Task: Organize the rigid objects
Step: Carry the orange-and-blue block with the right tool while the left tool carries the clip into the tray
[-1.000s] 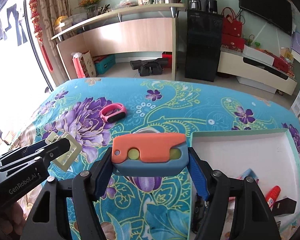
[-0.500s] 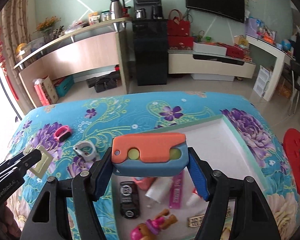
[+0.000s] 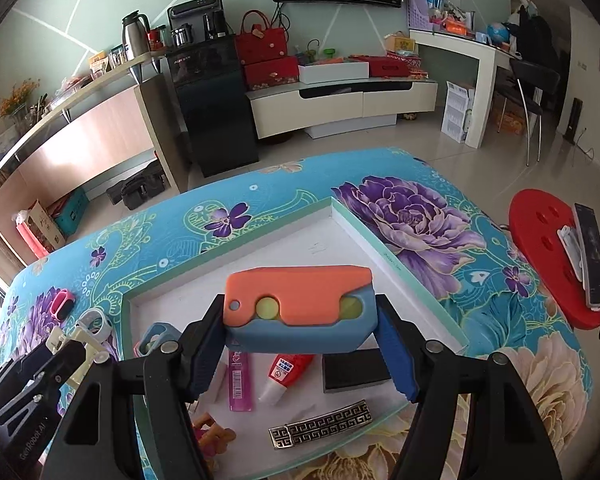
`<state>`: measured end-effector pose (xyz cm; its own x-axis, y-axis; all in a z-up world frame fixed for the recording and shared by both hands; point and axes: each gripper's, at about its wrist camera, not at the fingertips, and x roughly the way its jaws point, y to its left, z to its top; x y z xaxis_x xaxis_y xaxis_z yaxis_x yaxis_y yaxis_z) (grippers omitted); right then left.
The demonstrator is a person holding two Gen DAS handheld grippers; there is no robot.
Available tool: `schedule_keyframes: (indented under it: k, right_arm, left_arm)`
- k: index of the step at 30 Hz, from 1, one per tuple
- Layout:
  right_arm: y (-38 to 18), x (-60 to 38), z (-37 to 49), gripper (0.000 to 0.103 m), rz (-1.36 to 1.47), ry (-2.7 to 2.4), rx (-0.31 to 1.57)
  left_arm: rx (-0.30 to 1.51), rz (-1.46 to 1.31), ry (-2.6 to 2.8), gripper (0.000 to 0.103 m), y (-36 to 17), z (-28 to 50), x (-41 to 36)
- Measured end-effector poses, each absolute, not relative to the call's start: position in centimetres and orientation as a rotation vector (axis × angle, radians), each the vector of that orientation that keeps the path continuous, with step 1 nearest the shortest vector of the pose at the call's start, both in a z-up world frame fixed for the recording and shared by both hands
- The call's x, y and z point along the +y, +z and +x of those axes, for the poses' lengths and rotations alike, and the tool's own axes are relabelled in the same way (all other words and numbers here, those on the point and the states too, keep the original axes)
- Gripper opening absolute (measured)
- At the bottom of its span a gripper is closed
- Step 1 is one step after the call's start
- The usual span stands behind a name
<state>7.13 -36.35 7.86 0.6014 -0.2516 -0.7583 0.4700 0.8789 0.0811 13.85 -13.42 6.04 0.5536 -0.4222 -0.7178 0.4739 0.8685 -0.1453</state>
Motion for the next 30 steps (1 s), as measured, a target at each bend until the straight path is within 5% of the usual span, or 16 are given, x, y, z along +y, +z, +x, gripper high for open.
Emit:
schedule_keyframes:
  k: [30]
  right_arm:
    - [3.7,-37.6,9.1,0.072,0.290,-0.466,0.938]
  left_arm:
    - [0.862,0.119,-0.520,0.038,3.3,17.6,-18.6]
